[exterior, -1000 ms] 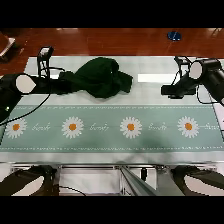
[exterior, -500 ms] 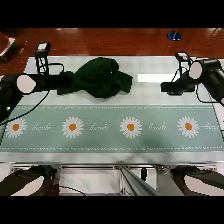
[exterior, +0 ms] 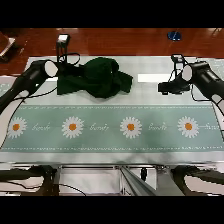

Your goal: Fold the shirts.

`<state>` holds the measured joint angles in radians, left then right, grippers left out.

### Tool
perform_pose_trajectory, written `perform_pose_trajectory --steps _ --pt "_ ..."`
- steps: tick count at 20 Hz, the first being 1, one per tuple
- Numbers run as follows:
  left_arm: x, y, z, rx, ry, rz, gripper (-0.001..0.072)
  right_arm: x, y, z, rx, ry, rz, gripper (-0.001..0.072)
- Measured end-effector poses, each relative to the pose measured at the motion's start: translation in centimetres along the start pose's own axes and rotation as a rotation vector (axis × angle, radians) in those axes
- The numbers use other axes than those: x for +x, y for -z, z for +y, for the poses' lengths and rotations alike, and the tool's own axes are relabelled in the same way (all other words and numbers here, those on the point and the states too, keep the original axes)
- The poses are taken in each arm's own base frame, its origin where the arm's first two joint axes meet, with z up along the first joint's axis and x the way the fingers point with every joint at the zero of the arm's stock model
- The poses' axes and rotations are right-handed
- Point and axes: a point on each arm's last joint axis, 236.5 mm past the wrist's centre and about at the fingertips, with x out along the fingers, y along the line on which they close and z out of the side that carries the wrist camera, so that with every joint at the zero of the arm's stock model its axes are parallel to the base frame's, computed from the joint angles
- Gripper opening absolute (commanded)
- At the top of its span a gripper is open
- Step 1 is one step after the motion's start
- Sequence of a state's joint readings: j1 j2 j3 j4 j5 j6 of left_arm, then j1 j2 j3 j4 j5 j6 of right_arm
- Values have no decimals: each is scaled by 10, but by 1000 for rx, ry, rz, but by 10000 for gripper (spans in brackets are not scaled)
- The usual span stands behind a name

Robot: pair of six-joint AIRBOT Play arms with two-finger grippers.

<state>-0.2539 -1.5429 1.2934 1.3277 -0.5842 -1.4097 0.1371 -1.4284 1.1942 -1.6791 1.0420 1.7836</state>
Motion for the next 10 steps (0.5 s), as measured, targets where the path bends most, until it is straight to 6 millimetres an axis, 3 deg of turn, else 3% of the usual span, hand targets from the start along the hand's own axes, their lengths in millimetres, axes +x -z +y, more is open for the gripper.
perform_pose_trajectory --steps 5,10 --pt "44 19 -3 18 19 112 506 5 2 0 1 3 14 406" --pt "67 46 -3 26 29 203 505 6 4 2 7 -3 23 406"
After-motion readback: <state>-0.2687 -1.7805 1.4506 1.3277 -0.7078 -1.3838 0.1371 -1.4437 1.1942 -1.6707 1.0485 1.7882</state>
